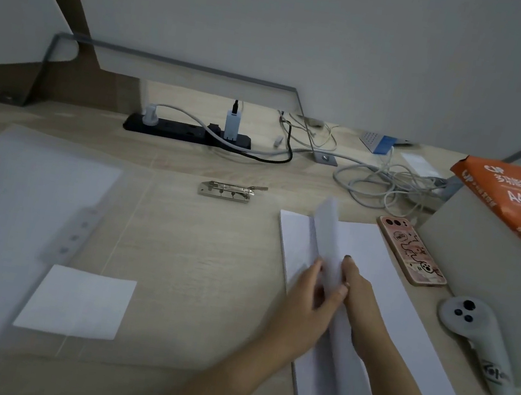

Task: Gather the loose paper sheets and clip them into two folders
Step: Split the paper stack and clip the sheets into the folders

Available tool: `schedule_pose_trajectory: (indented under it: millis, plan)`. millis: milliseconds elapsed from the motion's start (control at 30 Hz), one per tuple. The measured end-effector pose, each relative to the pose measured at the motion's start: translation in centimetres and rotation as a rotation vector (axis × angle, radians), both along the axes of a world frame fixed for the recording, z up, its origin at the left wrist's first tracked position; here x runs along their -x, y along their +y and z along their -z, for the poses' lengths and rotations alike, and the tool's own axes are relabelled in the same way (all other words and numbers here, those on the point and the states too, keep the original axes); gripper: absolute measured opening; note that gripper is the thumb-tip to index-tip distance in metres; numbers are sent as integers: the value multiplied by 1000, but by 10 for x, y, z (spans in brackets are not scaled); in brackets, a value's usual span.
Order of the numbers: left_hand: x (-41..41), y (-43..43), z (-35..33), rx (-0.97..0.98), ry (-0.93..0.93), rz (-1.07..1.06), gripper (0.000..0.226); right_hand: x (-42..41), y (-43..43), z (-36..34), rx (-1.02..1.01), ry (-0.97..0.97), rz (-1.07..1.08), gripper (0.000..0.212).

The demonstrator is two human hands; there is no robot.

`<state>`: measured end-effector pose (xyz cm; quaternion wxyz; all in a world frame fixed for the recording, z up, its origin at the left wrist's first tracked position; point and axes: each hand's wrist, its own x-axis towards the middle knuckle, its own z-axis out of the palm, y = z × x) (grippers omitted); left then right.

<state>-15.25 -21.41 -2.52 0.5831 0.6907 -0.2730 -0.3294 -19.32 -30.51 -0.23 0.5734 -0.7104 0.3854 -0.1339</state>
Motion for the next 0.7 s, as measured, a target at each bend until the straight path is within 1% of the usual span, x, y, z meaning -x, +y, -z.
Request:
schedule_pose_trajectory:
  millis: [100, 167, 233, 300, 367, 433, 500, 567, 633, 700]
  plan:
    - [-8, -5, -1, -147, 90, -111, 52, 2, 3, -1, -44, -16, -22, 49]
    - [-13, -6, -5, -208, 125, -94, 51, 3, 5, -2, -30, 5, -44, 46]
    - [-15, -5, -9, -243, 111, -99, 51, 3, 7, -4, 23, 15, -27, 41]
    - [-18, 3, -18, -196, 149, -171, 40, 6, 5, -9, 132, 21, 7, 39]
    - [-26, 14, -26, -104, 198, -237, 22, 11, 0, -16, 225, 21, 60, 45]
    - [-38, 31, -33, 15, 261, -244, 23, 15, -7, -22, 230, 6, 146, 50]
    - [-51, 55, -38, 89, 281, -257, 28, 12, -9, -26, 176, -14, 174, 53]
    - [-64, 79, -37, 104, 251, -292, 29, 3, -2, -29, 128, -15, 151, 56]
    - [-76, 103, -33, 88, 204, -336, 32, -9, 9, -27, 130, 3, 123, 56]
    - [-86, 123, -28, 65, 179, -382, 32, -22, 23, -25, 135, 68, 92, 52]
